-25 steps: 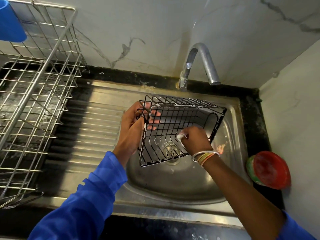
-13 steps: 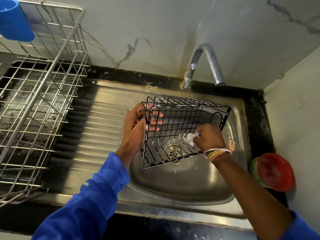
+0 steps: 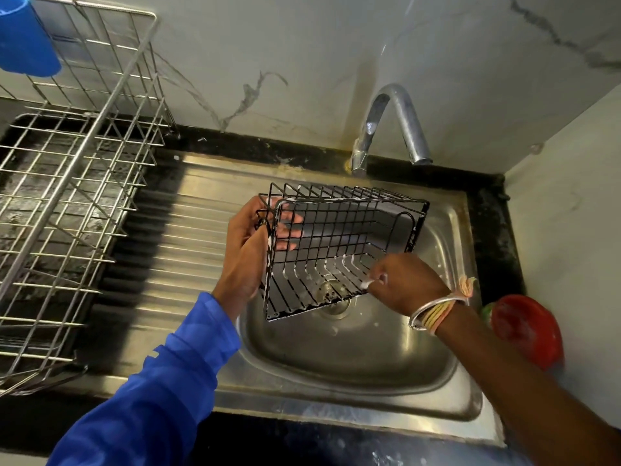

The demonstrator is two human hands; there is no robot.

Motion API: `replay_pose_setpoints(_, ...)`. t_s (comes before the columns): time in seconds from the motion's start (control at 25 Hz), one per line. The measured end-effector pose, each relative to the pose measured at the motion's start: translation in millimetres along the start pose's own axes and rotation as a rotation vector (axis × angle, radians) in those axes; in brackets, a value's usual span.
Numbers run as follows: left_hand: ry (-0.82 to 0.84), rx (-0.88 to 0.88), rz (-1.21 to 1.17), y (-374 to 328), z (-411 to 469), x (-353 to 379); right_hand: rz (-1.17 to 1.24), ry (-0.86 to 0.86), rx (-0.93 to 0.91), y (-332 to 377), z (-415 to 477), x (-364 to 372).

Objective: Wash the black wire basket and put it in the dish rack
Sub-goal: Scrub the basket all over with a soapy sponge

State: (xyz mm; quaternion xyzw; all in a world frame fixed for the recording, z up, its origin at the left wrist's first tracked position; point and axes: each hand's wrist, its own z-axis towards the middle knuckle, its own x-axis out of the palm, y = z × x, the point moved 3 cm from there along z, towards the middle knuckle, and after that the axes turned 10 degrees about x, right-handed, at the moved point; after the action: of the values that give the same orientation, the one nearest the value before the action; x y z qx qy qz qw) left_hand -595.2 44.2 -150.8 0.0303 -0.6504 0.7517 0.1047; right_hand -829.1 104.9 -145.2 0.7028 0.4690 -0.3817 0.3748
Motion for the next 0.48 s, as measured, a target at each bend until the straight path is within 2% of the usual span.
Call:
replay_pose_setpoints(0.08, -0.012, -0.004, -0.021, -2, 0, 3, 0.014, -0.077, 0.061, -4, 5, -2)
replay_pose_setpoints(0.2, 0.021, 0.018, 0.003, -3, 4, 5, 0.215, -0.023, -0.02, 9, 0, 8)
replay_pose_setpoints(0.28, 0.027, 0.009, 0.021, 0, 4, 4, 0.272, -0.049, -0.033, 9, -6, 10)
replay_pose_setpoints(0.36, 0.022, -0.011, 0.024, 2, 0, 3, 0.22, -0.065, -0.041, 1, -5, 9)
replay_pose_setpoints(0.48, 0.025, -0.012, 0.016, 2, -4, 2, 0.121, 0.074, 0.026, -2, -4, 14)
